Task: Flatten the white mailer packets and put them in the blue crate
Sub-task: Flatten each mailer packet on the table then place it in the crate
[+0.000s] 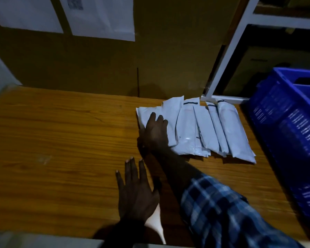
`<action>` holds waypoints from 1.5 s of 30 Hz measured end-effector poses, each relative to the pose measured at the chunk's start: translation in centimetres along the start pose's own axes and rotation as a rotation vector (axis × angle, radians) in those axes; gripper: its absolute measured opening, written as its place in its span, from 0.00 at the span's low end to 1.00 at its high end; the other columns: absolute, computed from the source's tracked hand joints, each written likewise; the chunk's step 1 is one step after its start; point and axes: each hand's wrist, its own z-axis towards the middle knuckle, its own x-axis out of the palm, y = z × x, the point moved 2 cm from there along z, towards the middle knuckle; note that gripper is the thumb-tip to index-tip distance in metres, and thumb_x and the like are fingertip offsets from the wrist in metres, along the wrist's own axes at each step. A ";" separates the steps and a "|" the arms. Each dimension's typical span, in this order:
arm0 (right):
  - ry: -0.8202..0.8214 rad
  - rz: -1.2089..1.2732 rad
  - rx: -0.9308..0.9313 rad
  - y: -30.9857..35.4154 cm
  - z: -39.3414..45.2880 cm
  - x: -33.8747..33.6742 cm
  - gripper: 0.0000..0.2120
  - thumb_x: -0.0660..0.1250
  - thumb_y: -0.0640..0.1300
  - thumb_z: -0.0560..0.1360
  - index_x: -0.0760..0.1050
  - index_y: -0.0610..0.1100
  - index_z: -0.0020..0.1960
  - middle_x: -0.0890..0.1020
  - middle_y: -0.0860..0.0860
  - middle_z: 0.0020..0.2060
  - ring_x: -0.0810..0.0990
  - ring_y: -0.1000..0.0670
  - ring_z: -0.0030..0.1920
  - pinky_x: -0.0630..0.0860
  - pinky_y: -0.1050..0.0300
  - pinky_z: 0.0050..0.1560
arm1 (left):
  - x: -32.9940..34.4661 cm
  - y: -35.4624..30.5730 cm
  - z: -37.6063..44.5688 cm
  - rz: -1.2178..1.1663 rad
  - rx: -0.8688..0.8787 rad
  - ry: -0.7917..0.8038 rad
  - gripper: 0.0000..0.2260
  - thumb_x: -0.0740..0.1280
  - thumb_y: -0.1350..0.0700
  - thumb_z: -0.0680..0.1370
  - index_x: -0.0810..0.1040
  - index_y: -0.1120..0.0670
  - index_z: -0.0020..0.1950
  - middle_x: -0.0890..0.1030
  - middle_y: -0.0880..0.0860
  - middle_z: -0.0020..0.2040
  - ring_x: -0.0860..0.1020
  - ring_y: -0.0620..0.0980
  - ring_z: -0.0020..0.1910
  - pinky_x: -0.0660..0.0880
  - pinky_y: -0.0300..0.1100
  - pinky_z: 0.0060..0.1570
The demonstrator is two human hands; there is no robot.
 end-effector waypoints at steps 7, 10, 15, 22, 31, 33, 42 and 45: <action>0.018 0.394 -0.224 -2.4 -6.5 -11.3 0.28 0.65 0.52 0.76 0.68 0.42 0.73 0.82 0.45 0.54 0.79 0.49 0.52 0.73 0.57 0.50 | -0.7 0.4 -0.1 -0.230 -0.035 -0.071 0.32 0.45 0.41 0.80 0.66 0.58 0.75 0.67 0.58 0.75 0.62 0.57 0.76 0.49 0.58 0.74; 0.133 0.352 -0.311 -6.8 -11.9 -13.7 0.26 0.67 0.50 0.76 0.70 0.47 0.73 0.80 0.52 0.61 0.76 0.60 0.56 0.69 0.69 0.51 | -1.6 0.5 -0.3 -0.509 -0.113 -0.151 0.30 0.44 0.42 0.80 0.69 0.57 0.74 0.71 0.57 0.72 0.65 0.56 0.74 0.51 0.54 0.76; 0.394 0.199 -0.297 -14.3 -16.1 -12.9 0.31 0.72 0.39 0.68 0.73 0.51 0.70 0.79 0.53 0.65 0.76 0.70 0.47 0.71 0.73 0.51 | -2.3 0.6 -2.0 -0.922 -0.148 -0.190 0.24 0.48 0.35 0.79 0.69 0.40 0.71 0.76 0.51 0.68 0.72 0.54 0.69 0.67 0.59 0.68; 0.494 0.083 -0.399 -16.5 -16.6 -11.1 0.37 0.73 0.41 0.63 0.72 0.53 0.71 0.73 0.53 0.71 0.67 0.53 0.72 0.56 0.46 0.77 | -1.5 -4.9 -5.3 -0.667 0.268 -0.069 0.29 0.47 0.38 0.82 0.69 0.55 0.74 0.66 0.51 0.75 0.60 0.43 0.76 0.54 0.50 0.75; 0.014 -0.181 -0.376 -14.1 -20.4 -6.2 0.25 0.53 0.47 0.77 0.75 0.34 0.66 0.77 0.37 0.64 0.76 0.38 0.66 0.65 0.37 0.71 | 0.6 -6.0 -5.0 -0.520 0.342 0.044 0.33 0.37 0.37 0.81 0.54 0.56 0.79 0.52 0.50 0.79 0.50 0.46 0.79 0.45 0.44 0.76; -0.043 -0.226 -0.402 -14.2 -21.1 -5.7 0.24 0.56 0.45 0.78 0.71 0.32 0.69 0.74 0.36 0.68 0.71 0.38 0.70 0.61 0.36 0.73 | 0.5 -5.8 -4.9 -0.488 0.385 0.053 0.31 0.38 0.39 0.82 0.52 0.55 0.79 0.51 0.50 0.79 0.49 0.46 0.79 0.44 0.44 0.76; -0.127 -0.240 -0.390 -14.5 -21.5 -4.7 0.23 0.53 0.46 0.83 0.69 0.33 0.72 0.70 0.38 0.72 0.66 0.41 0.75 0.60 0.38 0.74 | 0.4 -5.4 -4.8 -0.304 0.484 0.047 0.26 0.44 0.47 0.84 0.57 0.58 0.79 0.57 0.55 0.79 0.54 0.54 0.78 0.49 0.51 0.75; -0.158 -0.229 -0.411 -14.6 -21.6 -4.3 0.22 0.55 0.44 0.83 0.68 0.32 0.72 0.69 0.37 0.72 0.65 0.40 0.75 0.61 0.37 0.73 | 0.3 -5.5 -4.8 -0.273 0.508 0.042 0.26 0.45 0.48 0.84 0.60 0.60 0.77 0.61 0.58 0.77 0.58 0.57 0.77 0.53 0.53 0.73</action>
